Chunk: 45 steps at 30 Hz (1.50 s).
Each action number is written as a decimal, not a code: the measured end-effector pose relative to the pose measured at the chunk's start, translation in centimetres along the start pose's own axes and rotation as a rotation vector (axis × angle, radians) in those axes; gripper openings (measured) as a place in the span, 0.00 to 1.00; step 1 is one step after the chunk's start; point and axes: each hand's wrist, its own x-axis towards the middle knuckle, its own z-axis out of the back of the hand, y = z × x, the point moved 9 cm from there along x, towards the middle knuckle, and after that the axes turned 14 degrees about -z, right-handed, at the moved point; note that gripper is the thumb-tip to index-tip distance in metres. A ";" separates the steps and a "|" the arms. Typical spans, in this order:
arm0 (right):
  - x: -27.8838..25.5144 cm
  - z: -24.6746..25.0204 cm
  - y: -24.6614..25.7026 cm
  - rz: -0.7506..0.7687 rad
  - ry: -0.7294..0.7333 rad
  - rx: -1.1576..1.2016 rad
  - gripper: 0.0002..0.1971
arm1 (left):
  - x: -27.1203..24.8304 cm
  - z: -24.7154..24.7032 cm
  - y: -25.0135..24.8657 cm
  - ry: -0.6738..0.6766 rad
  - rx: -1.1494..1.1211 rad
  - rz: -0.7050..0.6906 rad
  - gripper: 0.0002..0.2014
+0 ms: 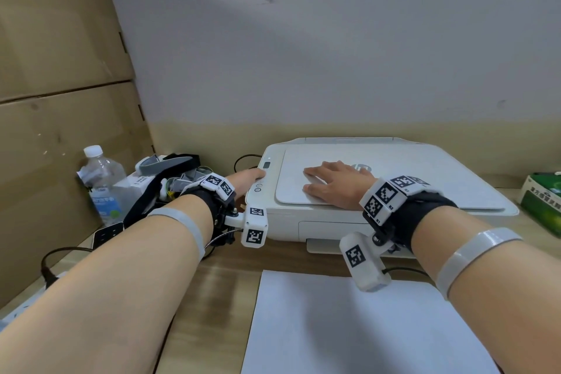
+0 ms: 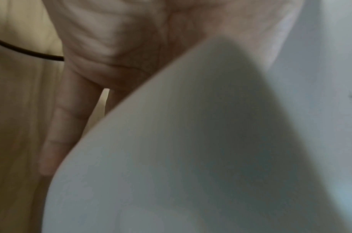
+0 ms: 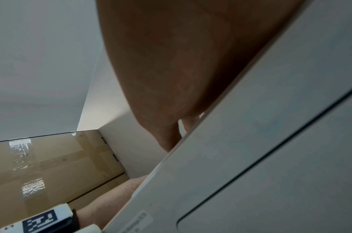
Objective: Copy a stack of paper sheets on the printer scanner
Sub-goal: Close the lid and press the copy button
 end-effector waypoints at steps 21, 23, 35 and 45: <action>2.8 -1.2 -1.4 -0.065 -0.025 0.083 0.30 | 1.2 1.3 0.1 -0.160 0.079 -0.042 0.19; 3.0 -1.3 -1.5 -0.064 -0.025 0.084 0.30 | 1.0 1.1 0.1 -0.164 0.074 -0.054 0.19; 3.0 -1.2 -1.4 -0.052 -0.042 0.080 0.30 | 0.2 1.3 -0.1 -0.202 0.102 -0.065 0.21; 2.9 -1.2 -1.5 -0.041 -0.060 0.073 0.29 | -0.4 1.6 0.1 -0.266 0.135 -0.047 0.24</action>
